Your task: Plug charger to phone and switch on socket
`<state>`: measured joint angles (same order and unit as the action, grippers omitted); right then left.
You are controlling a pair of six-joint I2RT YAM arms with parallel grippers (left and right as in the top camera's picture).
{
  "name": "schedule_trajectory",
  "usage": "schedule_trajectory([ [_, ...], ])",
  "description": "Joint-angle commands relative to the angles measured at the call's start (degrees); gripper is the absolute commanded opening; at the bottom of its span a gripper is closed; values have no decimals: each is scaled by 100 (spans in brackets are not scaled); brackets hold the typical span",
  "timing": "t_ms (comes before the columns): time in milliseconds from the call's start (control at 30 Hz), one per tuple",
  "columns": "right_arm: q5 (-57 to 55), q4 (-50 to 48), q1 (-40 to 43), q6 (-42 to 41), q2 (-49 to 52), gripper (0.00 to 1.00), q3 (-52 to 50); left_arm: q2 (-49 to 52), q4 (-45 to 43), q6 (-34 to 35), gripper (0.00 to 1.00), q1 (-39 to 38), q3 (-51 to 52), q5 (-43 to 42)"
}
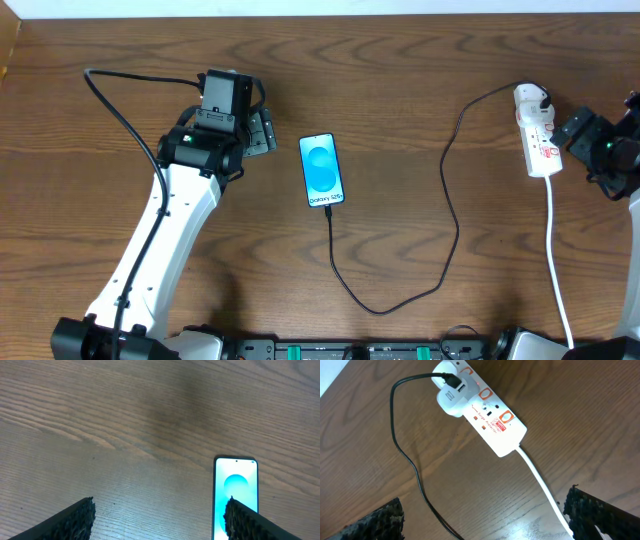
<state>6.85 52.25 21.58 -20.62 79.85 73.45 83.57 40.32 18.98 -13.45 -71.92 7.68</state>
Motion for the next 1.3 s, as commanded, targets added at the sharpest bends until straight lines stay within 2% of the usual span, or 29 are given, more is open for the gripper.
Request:
schedule_trajectory([
  [0, 35, 9, 7, -79, -46, 99, 33, -57, 15, -116, 83, 24, -42, 94],
  [333, 35, 9, 7, -79, -46, 99, 33, -422, 525, -138, 82, 17, -28, 369],
  [500, 37, 9, 9, -79, -46, 99, 33, -927, 249, -140, 82, 20, 420, 380],
  [600, 35, 9, 7, -79, -46, 99, 33, -1292, -555, -140, 82, 20, 1126, 402],
  [800, 35, 9, 7, -79, -46, 99, 33, -2212, -3029, -138, 82, 20, 3084, 400],
  [933, 35, 9, 7, -79, -46, 99, 33, -2852, -4295, -138, 83, 66, 4100, 400],
  [1100, 37, 9, 7, -79, -46, 99, 33, -3705, -5418, -138, 82, 302, 5045, 400],
  [1267, 35, 9, 7, -79, -46, 99, 33, -4745, -5759, -138, 83, 730, 5661, 398],
])
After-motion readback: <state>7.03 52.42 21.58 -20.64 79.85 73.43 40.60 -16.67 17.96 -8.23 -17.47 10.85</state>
